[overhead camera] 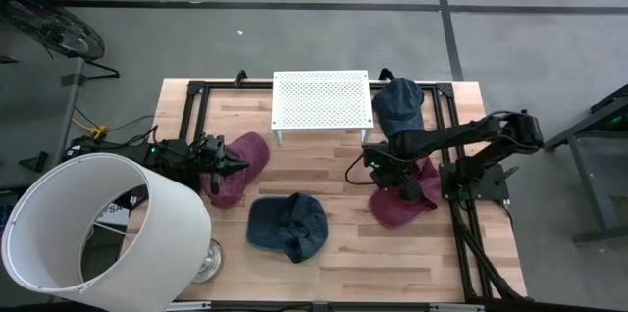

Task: Pick & Place hat
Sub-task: Put the right dark red cap on the shelf

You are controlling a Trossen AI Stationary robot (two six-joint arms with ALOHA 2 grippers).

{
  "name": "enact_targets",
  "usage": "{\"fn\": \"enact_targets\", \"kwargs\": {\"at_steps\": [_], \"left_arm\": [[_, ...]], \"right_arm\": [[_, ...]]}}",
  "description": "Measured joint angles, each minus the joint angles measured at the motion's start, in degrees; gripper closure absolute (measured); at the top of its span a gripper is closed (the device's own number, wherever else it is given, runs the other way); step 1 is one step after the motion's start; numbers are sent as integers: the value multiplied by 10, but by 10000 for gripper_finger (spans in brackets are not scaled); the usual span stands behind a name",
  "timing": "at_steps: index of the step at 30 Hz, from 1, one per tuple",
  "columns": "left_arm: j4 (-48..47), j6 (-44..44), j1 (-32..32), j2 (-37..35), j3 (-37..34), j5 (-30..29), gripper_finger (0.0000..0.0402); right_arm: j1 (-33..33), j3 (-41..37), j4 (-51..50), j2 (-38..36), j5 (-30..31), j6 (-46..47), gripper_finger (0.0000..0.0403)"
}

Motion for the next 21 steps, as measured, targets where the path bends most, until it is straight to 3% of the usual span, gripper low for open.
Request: {"fn": "enact_targets", "kwargs": {"at_steps": [3,10,21], "left_arm": [[0,0,0,0,0,0,401],[0,0,0,0,0,0,401],[0,0,0,0,0,0,401]], "right_arm": [[0,0,-1,-2,-1,-1,391],[7,13,-3,-51,16,6,395],[74,67,-3,-214,145,47,397]]}}
